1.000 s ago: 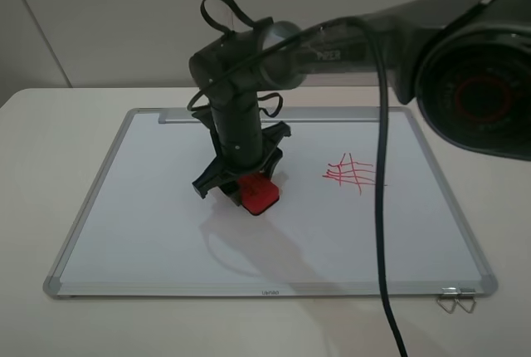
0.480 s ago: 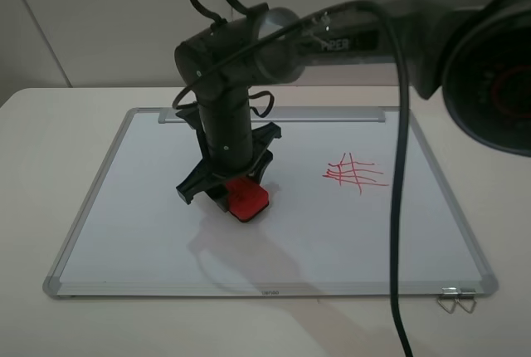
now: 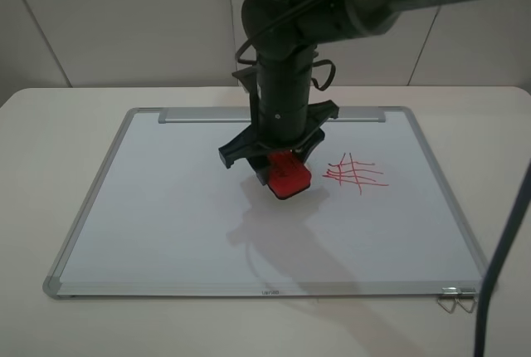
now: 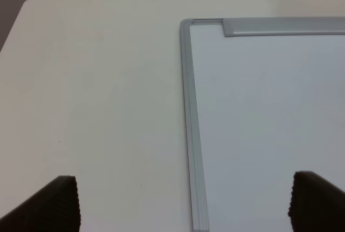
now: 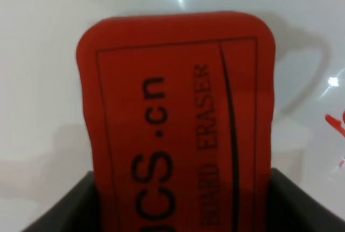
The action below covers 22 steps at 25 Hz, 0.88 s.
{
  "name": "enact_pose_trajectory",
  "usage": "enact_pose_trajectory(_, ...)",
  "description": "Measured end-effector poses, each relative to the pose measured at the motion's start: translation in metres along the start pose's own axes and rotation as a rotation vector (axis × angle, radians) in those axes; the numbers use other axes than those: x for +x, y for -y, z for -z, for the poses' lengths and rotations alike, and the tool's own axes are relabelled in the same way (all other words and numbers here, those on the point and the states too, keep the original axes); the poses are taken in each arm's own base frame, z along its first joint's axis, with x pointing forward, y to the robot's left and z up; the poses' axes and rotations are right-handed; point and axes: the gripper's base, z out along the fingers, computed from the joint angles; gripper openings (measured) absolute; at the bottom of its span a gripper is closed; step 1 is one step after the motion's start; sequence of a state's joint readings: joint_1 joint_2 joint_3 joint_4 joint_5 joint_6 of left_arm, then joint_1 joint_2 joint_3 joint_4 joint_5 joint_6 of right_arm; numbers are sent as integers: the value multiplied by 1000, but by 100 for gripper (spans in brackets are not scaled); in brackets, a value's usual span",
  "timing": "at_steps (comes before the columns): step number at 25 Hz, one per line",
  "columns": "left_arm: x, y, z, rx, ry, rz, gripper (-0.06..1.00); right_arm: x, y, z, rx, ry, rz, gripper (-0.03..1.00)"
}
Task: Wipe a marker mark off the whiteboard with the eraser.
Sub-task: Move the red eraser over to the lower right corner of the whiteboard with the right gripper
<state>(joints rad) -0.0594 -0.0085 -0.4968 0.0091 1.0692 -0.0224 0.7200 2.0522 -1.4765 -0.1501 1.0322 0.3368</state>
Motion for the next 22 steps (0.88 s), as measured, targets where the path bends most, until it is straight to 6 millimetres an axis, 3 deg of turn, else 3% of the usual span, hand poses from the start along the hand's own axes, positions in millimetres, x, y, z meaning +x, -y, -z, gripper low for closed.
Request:
enact_pose_trajectory(12, 0, 0, 0, 0, 0, 0, 77, 108, 95, -1, -5, 66, -302, 50)
enact_pose_trajectory(17, 0, 0, 0, 0, 0, 0, 77, 137, 121, -5, 30, 43, -387, 50)
enact_pose_trajectory(22, 0, 0, 0, 0, 0, 0, 77, 154, 132, -17, 47, 13, -415, 50)
